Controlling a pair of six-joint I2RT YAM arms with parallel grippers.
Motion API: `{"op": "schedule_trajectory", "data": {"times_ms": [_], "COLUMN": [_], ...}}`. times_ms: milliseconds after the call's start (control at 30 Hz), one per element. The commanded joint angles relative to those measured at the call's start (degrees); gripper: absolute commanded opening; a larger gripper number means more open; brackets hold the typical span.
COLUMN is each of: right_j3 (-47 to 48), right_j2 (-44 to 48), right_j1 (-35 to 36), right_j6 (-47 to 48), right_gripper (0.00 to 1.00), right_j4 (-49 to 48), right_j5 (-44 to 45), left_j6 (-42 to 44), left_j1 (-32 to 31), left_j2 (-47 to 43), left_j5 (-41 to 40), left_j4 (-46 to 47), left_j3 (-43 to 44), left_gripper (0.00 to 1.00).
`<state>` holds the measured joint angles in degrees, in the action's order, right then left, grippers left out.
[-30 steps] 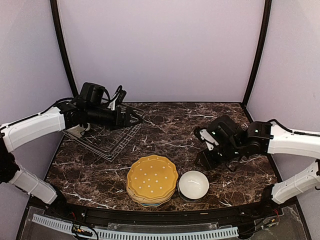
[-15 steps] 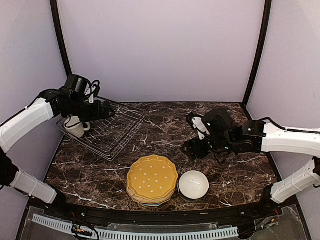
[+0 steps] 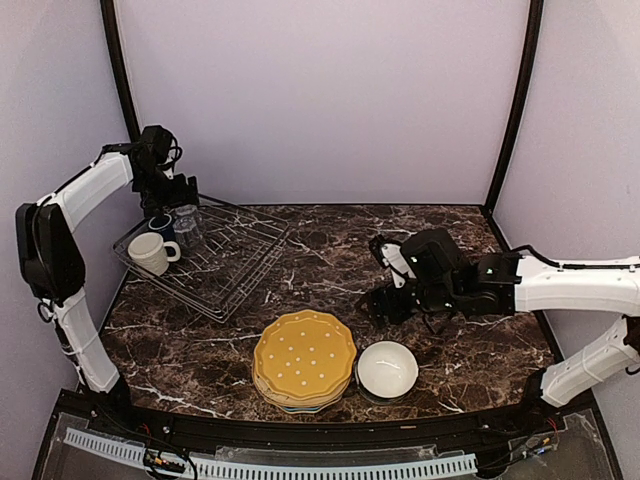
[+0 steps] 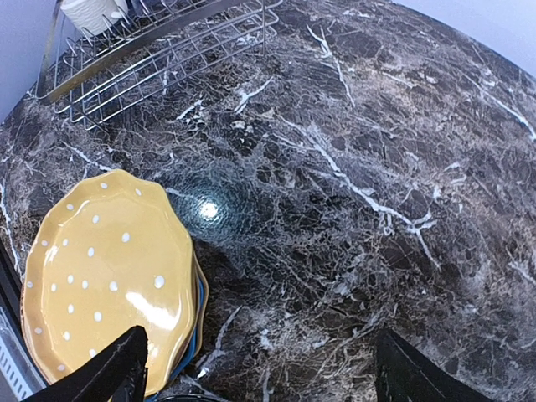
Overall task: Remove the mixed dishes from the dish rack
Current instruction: Grab the cup from the dish rack.
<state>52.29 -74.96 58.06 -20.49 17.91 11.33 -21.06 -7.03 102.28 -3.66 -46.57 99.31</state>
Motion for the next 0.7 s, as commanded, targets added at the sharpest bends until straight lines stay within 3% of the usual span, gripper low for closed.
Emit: {"op": "schedule_trajectory", "data": {"times_ms": [0,367,667], "right_j3": [-2.4,0.6,3.4], "right_j2": [1.1,-1.5,-6.5], "right_j1": [-0.3,-0.9,-1.0], "right_j6": [-1.9,-0.7,-0.3], "right_gripper": [0.93,0.98,0.98], "right_j4": [-3.4,-3.6,-5.0], "right_j5": [-1.6,-1.7,-4.5], "left_j6": [-2.0,-2.4,-2.0], "left_j1": [1.1,2.2,4.5], "left_j2": [6.2,15.4,17.6], "left_j5": [-3.3,-3.6,0.3], "left_j4": [-6.2,-2.5,1.4], "left_j3": [7.1,8.5,6.9], "left_gripper": [0.99,0.98,0.89]}}
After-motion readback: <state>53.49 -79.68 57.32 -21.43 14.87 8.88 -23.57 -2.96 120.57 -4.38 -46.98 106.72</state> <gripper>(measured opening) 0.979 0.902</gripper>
